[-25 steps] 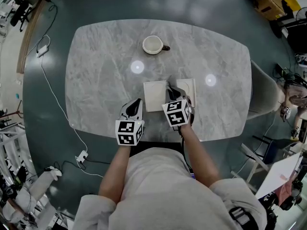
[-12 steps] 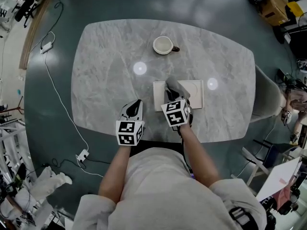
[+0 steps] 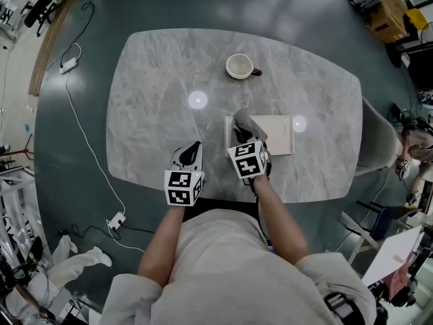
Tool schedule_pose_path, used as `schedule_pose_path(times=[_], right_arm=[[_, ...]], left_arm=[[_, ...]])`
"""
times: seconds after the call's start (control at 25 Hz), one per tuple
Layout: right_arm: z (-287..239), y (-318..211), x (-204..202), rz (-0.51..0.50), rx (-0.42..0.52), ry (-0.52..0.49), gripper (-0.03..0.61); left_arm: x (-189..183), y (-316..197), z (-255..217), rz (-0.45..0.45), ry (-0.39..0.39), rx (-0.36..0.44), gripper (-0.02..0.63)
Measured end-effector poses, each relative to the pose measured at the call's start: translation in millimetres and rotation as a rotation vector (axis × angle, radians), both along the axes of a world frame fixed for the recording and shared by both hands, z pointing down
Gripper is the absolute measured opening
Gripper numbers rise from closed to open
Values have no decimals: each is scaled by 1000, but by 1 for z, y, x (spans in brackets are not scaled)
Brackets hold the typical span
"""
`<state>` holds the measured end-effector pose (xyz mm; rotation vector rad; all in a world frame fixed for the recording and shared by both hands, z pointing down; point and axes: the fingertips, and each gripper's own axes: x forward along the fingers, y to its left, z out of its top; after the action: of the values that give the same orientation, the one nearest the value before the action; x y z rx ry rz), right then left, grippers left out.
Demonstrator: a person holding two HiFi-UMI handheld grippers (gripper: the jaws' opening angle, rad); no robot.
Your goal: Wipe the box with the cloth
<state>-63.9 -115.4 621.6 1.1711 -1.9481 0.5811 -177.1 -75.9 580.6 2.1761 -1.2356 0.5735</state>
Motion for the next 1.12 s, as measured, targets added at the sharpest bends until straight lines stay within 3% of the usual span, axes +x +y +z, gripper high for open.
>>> schedule_pose_path(times=[0.28,0.84,1.12], right_arm=[[2,4,0,72,-23,-88,32],[-2,10,-13,107,-26,-195,34],[1,15,-13,74,-35,-189,34]], left_arm=[[-8,4,-2,3,13,5,23],[-33,18,-3,-23,23,10,23],[-27,26,0,-18,65,0,23]])
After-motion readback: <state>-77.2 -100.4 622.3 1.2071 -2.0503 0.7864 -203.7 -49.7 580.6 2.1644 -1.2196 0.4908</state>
